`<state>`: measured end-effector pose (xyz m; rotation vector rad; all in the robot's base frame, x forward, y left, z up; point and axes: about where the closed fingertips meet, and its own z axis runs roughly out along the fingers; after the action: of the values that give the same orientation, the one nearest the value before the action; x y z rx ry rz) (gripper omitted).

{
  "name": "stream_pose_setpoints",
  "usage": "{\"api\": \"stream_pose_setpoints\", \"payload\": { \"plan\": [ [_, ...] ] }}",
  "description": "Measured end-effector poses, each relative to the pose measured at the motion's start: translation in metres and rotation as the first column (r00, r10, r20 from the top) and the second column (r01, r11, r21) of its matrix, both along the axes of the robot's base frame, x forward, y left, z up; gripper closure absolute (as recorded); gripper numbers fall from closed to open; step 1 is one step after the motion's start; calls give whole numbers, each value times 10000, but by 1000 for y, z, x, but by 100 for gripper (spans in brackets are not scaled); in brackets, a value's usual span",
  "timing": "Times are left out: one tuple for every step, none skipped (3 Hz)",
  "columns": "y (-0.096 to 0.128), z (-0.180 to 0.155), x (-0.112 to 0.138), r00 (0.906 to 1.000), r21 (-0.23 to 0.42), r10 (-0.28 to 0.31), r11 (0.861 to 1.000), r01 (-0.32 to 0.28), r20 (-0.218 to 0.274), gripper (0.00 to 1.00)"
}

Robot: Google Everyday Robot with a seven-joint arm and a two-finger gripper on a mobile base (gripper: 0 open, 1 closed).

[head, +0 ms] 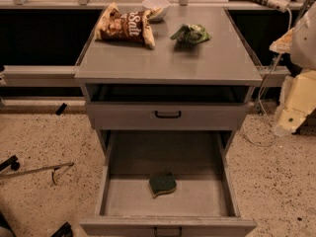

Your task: Pick sponge from middle drawer and place on counter

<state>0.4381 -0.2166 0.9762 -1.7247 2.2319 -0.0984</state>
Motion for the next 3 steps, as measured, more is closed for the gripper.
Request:
{"api": "stream_pose_setpoints", "payload": {
  "plan": [
    [0,0,0,10000,1,1,10000,-1,0,0],
    [16,-25,9,9996,439,275,9987,-277,59,0],
    [50,-82,15,9989,921,469,9946,-471,48,0]
  ]
}}
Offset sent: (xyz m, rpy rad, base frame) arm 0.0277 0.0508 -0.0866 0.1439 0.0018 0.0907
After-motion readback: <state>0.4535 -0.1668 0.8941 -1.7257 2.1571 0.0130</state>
